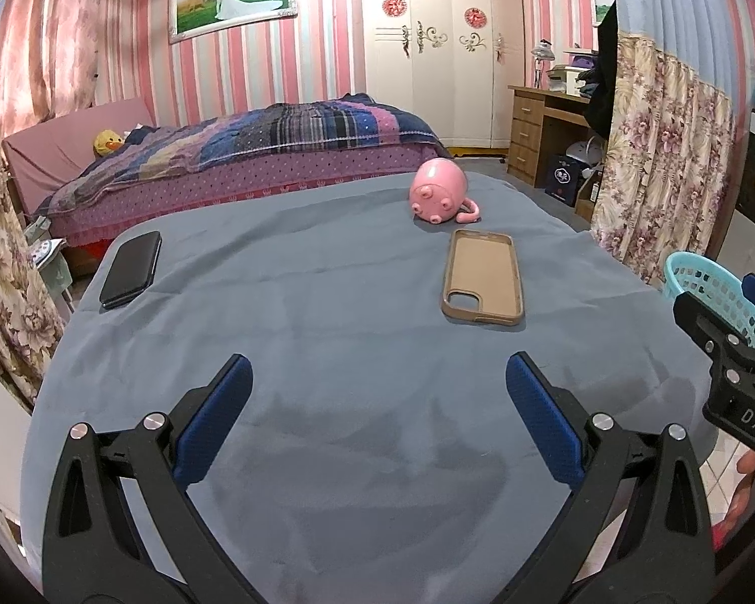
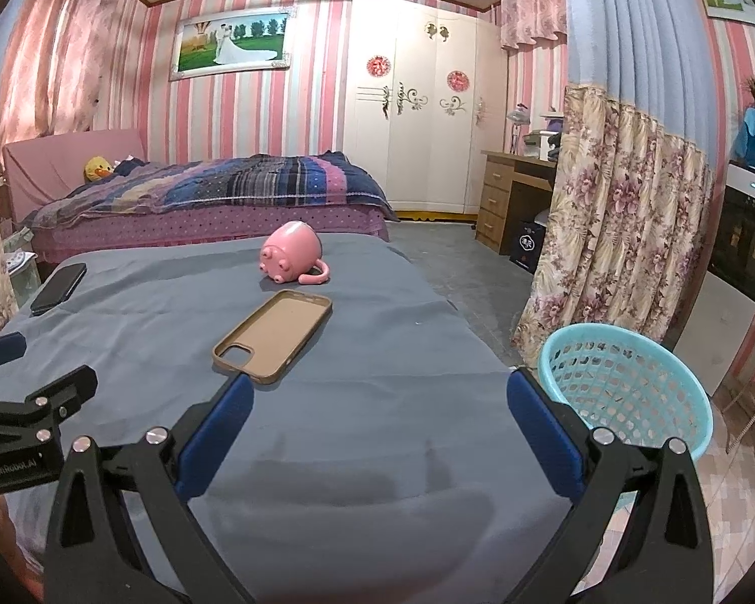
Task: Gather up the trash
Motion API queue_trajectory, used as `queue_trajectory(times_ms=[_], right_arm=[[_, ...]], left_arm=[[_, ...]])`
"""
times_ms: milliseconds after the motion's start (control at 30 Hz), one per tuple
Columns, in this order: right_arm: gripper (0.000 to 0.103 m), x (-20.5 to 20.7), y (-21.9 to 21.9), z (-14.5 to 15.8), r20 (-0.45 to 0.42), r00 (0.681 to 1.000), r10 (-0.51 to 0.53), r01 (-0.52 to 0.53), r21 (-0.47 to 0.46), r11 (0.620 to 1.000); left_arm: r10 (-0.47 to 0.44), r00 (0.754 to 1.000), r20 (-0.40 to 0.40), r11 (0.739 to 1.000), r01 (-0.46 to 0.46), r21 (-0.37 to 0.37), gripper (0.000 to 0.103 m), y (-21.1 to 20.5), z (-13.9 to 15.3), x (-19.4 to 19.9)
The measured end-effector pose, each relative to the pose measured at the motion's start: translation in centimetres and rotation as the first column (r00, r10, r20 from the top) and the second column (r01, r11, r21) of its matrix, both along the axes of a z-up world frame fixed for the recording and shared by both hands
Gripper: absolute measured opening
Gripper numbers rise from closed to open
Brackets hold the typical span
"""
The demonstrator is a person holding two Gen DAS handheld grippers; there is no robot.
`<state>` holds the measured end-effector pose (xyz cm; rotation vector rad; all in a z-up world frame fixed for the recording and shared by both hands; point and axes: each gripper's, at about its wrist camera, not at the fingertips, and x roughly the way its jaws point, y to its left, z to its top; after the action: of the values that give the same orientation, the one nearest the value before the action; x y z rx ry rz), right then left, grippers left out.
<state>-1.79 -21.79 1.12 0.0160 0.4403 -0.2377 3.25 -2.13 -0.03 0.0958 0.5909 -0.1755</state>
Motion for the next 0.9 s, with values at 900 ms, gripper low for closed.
queue_trajectory(times_ms=[900], right_arm=[[0.098, -0.29, -0.27, 0.36, 0.017, 1.000, -0.023, 0.023, -0.008, 1.000]], left_arm=[[-0.003, 1.000, 0.031, 0.998, 0.005, -0.062, 0.097, 0.63, 0.83, -0.40]])
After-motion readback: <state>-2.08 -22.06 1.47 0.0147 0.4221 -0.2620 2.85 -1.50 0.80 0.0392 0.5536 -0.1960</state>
